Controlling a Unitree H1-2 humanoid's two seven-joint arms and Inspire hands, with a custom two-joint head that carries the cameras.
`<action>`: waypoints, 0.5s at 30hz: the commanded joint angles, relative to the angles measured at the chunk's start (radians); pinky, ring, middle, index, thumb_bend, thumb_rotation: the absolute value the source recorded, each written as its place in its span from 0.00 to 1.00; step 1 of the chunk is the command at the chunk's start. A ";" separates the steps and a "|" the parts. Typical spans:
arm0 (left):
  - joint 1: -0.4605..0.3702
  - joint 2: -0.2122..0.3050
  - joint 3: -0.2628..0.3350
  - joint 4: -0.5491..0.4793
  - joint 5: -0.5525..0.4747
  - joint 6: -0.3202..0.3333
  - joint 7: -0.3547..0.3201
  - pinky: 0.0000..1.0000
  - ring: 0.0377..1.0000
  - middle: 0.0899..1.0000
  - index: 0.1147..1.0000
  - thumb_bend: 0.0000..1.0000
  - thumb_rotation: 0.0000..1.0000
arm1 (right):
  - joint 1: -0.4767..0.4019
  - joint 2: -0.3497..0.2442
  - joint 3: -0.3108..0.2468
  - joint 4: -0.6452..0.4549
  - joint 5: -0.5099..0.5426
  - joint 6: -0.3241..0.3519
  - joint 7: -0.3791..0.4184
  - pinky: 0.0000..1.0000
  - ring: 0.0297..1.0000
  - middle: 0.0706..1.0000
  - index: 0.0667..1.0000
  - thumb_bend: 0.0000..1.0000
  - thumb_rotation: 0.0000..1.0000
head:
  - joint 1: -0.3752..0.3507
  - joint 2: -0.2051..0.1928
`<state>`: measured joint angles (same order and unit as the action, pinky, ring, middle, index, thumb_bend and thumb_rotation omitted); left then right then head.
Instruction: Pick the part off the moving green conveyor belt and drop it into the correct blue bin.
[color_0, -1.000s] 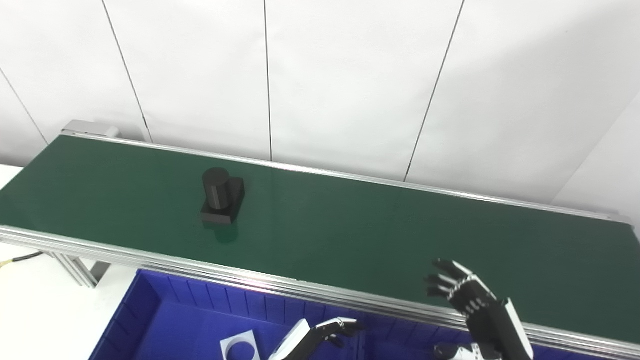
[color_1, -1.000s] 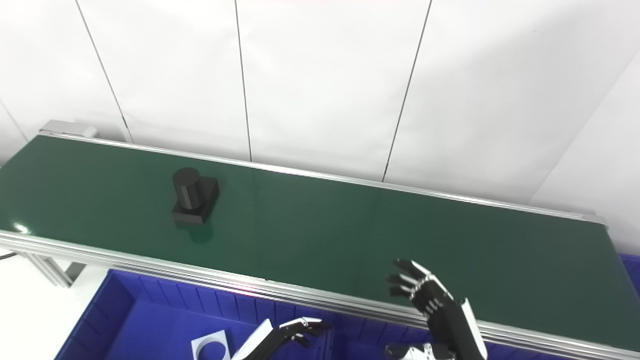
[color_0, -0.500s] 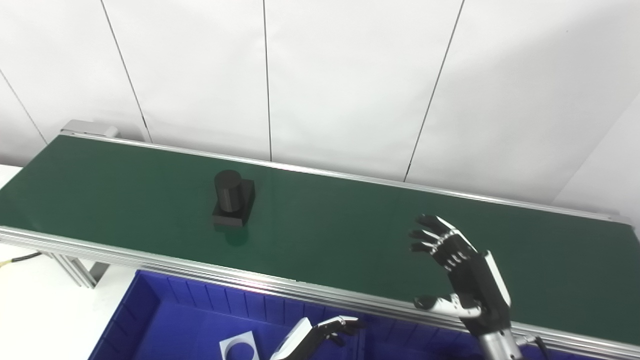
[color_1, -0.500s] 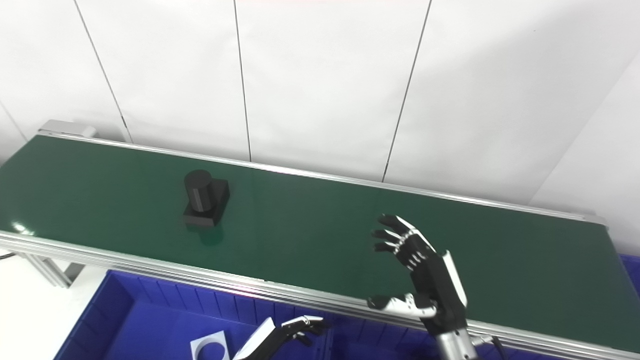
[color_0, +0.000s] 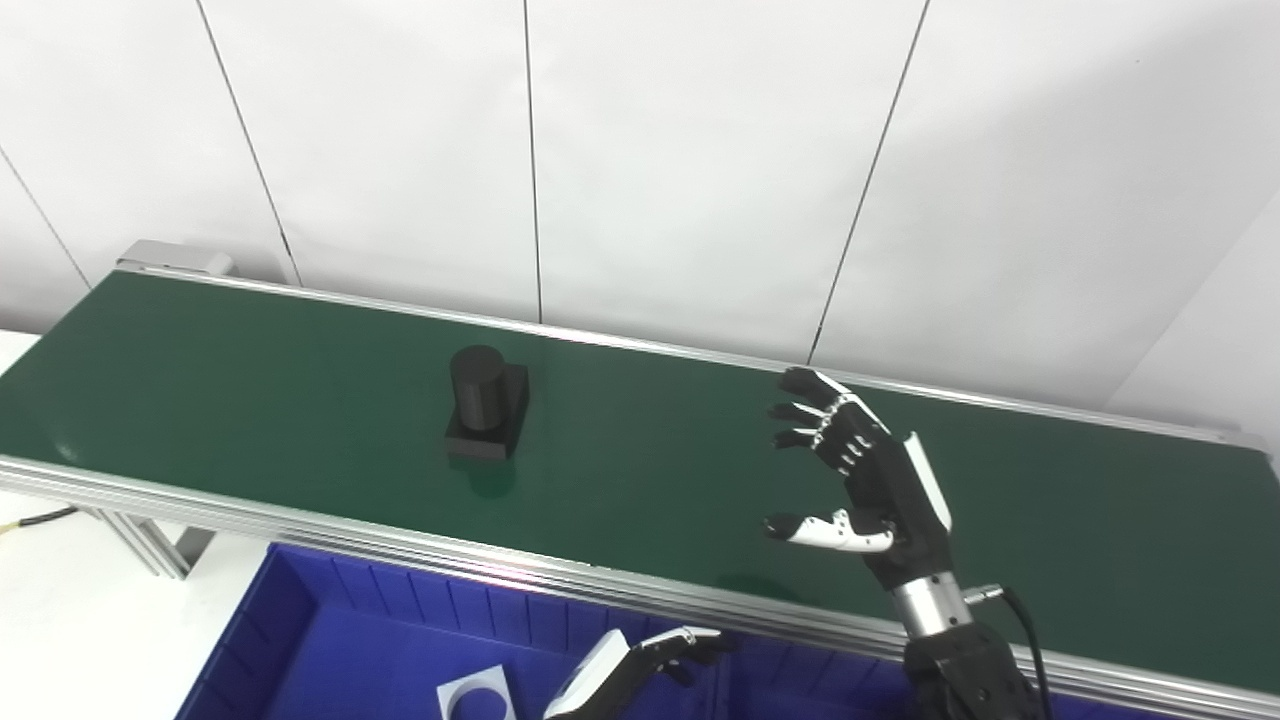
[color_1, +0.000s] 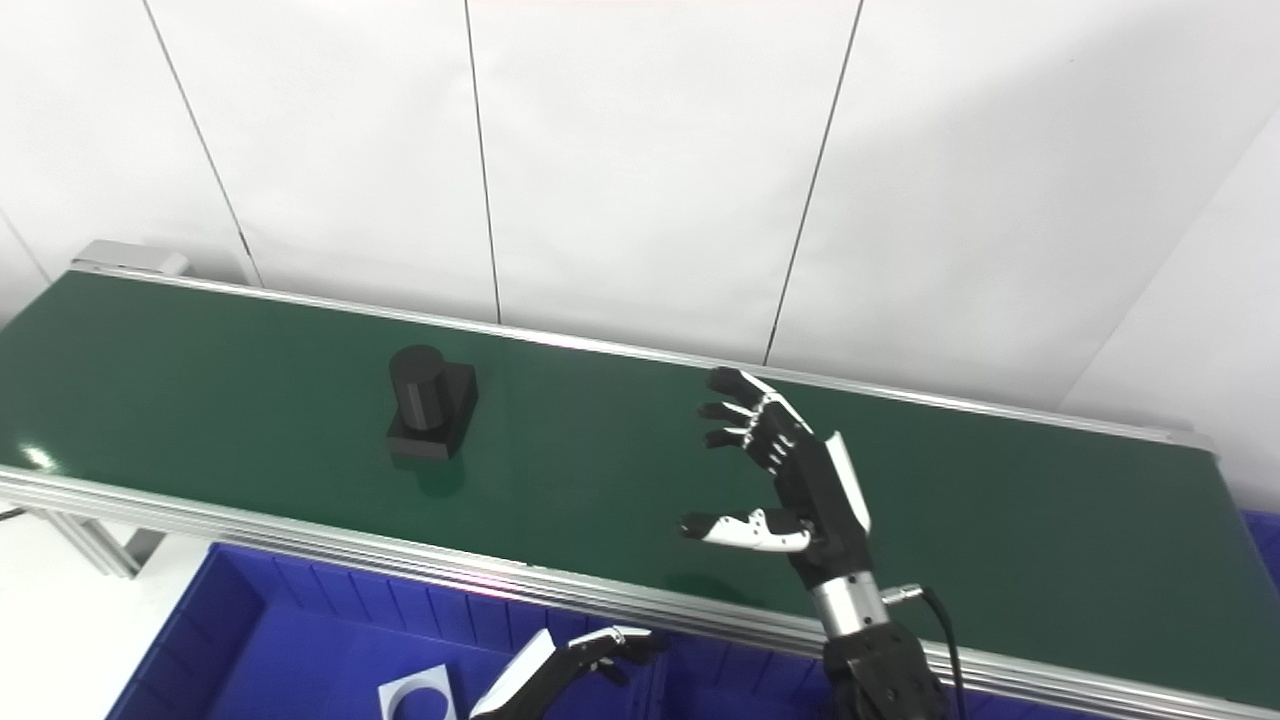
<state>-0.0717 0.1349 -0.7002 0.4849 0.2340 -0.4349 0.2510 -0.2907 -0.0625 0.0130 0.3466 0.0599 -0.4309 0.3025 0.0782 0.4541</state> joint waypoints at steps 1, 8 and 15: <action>-0.026 -0.008 -0.001 -0.007 -0.008 -0.035 0.020 0.67 0.77 0.80 0.75 1.00 0.12 | -0.053 0.013 0.007 0.005 -0.007 -0.038 -0.017 0.64 0.75 0.84 0.82 1.00 0.23 | 0.001 0.001; -0.026 -0.007 -0.001 -0.004 -0.018 -0.035 0.013 0.67 0.77 0.80 0.76 1.00 0.13 | -0.116 0.033 0.035 0.082 -0.036 -0.039 -0.039 0.65 0.75 0.85 0.83 1.00 0.24 | 0.000 0.003; -0.021 -0.005 -0.003 -0.011 -0.014 -0.035 0.020 0.67 0.77 0.81 0.75 1.00 0.12 | -0.182 0.057 0.057 0.179 -0.069 -0.039 -0.088 0.63 0.75 0.84 0.82 1.00 0.24 | -0.001 0.004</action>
<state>-0.0757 0.1326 -0.7014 0.4985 0.2169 -0.4349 0.2509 -0.4237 -0.0170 0.0678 0.5307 -0.0062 -0.4310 0.2301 0.0767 0.4571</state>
